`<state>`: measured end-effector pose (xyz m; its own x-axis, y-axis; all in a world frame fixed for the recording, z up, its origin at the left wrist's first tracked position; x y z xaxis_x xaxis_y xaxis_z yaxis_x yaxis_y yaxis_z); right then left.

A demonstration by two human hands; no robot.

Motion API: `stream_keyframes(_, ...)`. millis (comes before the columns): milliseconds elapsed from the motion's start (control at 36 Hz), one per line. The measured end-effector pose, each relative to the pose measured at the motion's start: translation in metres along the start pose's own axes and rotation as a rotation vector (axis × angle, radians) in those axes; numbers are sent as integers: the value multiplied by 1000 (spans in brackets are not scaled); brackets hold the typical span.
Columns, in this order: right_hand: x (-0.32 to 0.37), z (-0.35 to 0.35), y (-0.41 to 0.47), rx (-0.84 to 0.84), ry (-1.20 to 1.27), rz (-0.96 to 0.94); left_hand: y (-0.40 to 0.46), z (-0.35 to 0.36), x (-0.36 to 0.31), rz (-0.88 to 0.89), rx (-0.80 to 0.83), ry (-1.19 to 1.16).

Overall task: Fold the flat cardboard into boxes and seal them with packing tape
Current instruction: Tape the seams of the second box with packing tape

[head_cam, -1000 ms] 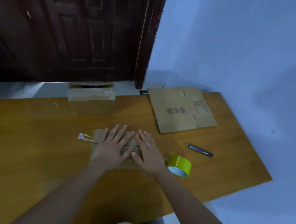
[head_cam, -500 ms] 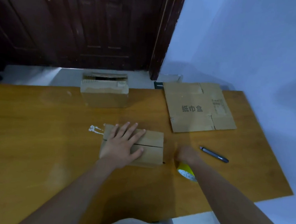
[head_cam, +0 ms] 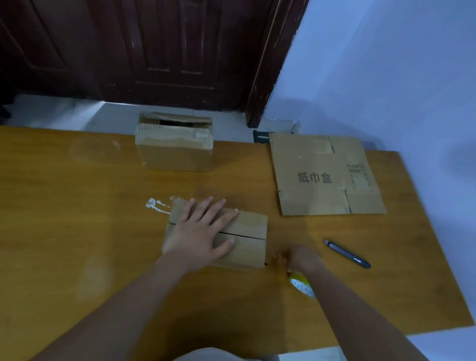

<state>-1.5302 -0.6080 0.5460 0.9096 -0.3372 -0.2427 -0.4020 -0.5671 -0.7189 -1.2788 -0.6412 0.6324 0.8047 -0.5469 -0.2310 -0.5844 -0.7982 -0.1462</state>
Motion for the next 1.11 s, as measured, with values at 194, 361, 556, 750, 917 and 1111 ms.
stream_keyframes(194,4,0,-7,53,27,-40,-1,0,0,4,3,10)
stream_keyframes(361,5,-1,-14,39,120,4,-2,-1,0,9,3,15)
stream_keyframes(556,3,2,-20,-68,225,81,-3,-1,1,16,19,14)
stream_keyframes(750,6,-19,-45,-188,247,16,-4,-2,0,35,33,16)
stream_keyframes(917,-21,-89,-92,-306,413,-66,-3,-3,0,52,-12,-22)
stream_keyframes(1111,-11,-147,-146,-427,583,-292,-11,-11,7,67,-174,-336)
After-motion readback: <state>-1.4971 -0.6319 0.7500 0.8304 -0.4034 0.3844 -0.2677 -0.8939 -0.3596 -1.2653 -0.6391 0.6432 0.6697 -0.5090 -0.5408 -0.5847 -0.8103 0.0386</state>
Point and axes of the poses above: each hand's wrist, its own y-axis towards the middle knuckle, its own z-axis out of the palm, x = y × z, the point moved 7 cm from there along y, towards the middle knuckle, and after that the axes turned 6 degrees about z, right-handed, at the moved point
